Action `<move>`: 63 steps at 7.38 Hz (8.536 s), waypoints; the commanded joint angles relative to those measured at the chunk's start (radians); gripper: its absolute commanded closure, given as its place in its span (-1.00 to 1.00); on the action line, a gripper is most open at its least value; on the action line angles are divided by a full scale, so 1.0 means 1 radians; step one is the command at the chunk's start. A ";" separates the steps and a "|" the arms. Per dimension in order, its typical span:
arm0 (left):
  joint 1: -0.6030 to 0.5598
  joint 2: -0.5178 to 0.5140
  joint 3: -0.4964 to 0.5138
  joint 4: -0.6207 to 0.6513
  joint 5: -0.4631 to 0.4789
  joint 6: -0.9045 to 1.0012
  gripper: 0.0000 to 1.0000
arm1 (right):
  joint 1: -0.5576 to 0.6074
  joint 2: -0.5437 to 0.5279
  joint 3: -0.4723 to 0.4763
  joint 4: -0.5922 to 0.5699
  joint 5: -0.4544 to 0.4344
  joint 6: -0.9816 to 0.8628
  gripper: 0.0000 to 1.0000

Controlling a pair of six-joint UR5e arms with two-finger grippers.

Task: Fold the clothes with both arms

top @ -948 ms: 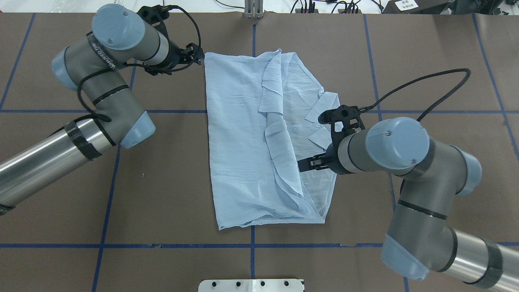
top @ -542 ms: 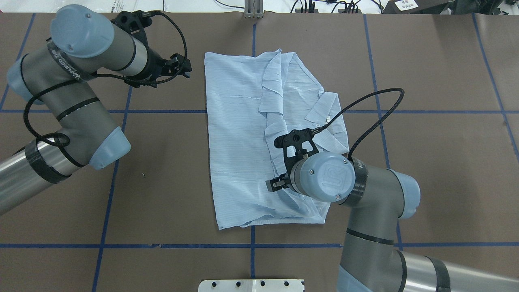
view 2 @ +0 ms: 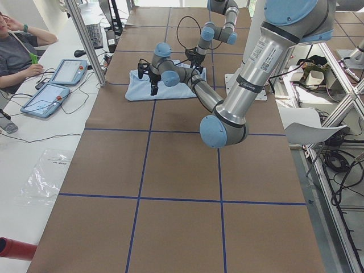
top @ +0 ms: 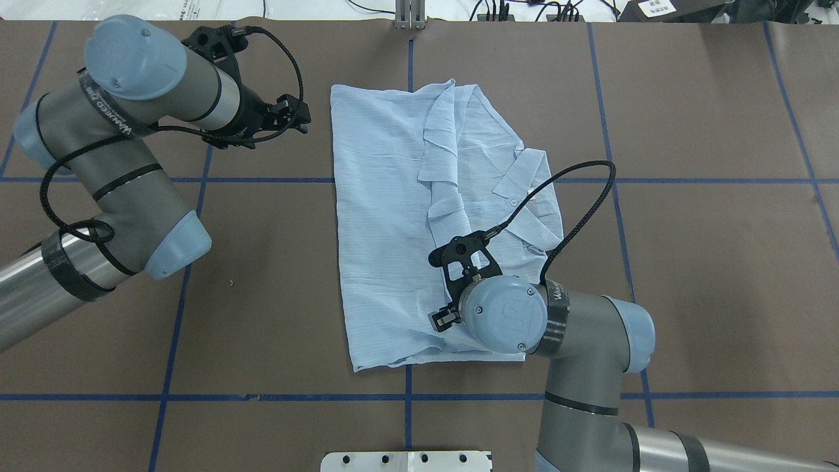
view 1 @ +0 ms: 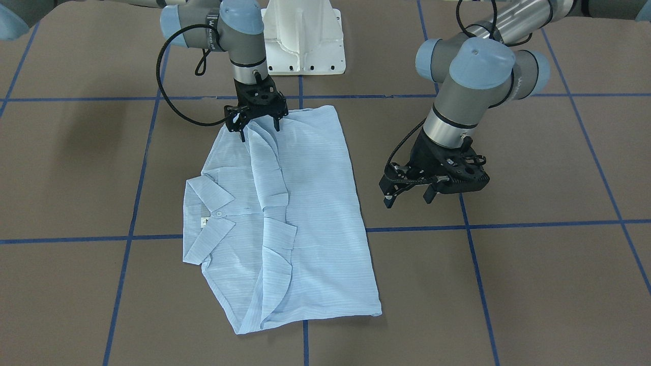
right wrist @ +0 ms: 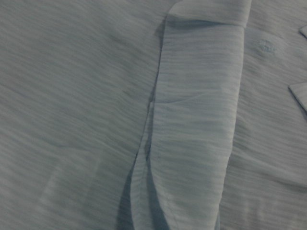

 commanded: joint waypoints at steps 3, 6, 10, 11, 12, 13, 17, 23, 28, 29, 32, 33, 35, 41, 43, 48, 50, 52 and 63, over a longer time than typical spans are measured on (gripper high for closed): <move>0.002 0.004 0.007 -0.002 0.001 0.001 -1.00 | 0.015 -0.023 -0.006 -0.033 0.004 -0.064 -1.00; 0.002 0.003 0.007 -0.002 0.001 -0.002 -1.00 | 0.099 -0.120 0.052 -0.036 0.045 -0.103 -1.00; 0.008 -0.007 0.004 0.002 -0.001 -0.004 -1.00 | 0.254 -0.402 0.254 -0.022 0.137 -0.282 -1.00; 0.008 -0.007 0.003 0.002 -0.001 -0.004 -1.00 | 0.254 -0.261 0.193 -0.031 0.139 -0.273 -1.00; 0.008 -0.007 0.004 0.001 -0.001 -0.004 -1.00 | 0.254 -0.112 0.100 -0.030 0.137 -0.269 -1.00; 0.008 -0.002 0.006 -0.002 -0.001 -0.001 -1.00 | 0.251 -0.013 0.024 -0.022 0.134 -0.267 -1.00; 0.008 0.004 0.007 -0.005 -0.001 0.004 -1.00 | 0.223 0.132 -0.240 0.141 0.130 -0.270 -1.00; 0.021 0.003 0.007 -0.007 -0.001 -0.005 -1.00 | 0.203 0.078 -0.242 0.136 0.130 -0.282 -1.00; 0.042 -0.011 0.004 -0.007 -0.001 -0.048 -1.00 | 0.327 -0.073 -0.227 0.150 0.142 -0.399 -1.00; 0.044 -0.011 0.001 -0.007 -0.001 -0.048 -1.00 | 0.370 -0.136 -0.187 0.154 0.151 -0.437 -1.00; 0.044 -0.014 -0.003 -0.004 -0.001 -0.048 -1.00 | 0.479 -0.135 -0.125 0.148 0.315 -0.499 -1.00; 0.044 -0.017 -0.004 -0.002 -0.001 -0.048 -1.00 | 0.478 -0.086 -0.131 0.134 0.317 -0.493 -1.00; 0.044 -0.017 -0.005 -0.002 -0.001 -0.048 -1.00 | 0.473 -0.005 -0.192 0.140 0.311 -0.482 -1.00; 0.262 -0.007 -0.127 0.001 0.010 -0.374 -1.00 | 0.458 0.005 -0.131 0.134 0.493 -0.252 -1.00; 0.388 -0.008 -0.140 0.001 0.065 -0.550 -1.00 | 0.456 -0.056 -0.056 0.134 0.576 -0.114 -1.00; 0.532 -0.023 -0.057 0.005 0.148 -0.686 -0.98 | 0.427 -0.063 -0.018 0.134 0.577 -0.011 -1.00; 0.558 -0.028 -0.053 0.004 0.146 -0.706 -0.92 | 0.421 -0.061 -0.018 0.134 0.573 -0.009 -1.00; 0.555 -0.028 -0.045 0.007 0.148 -0.703 -0.81 | 0.421 -0.063 -0.018 0.134 0.571 -0.009 -1.00; 0.539 -0.045 -0.056 0.011 0.179 -0.699 0.72 | 0.423 -0.077 -0.004 0.134 0.568 -0.009 -1.00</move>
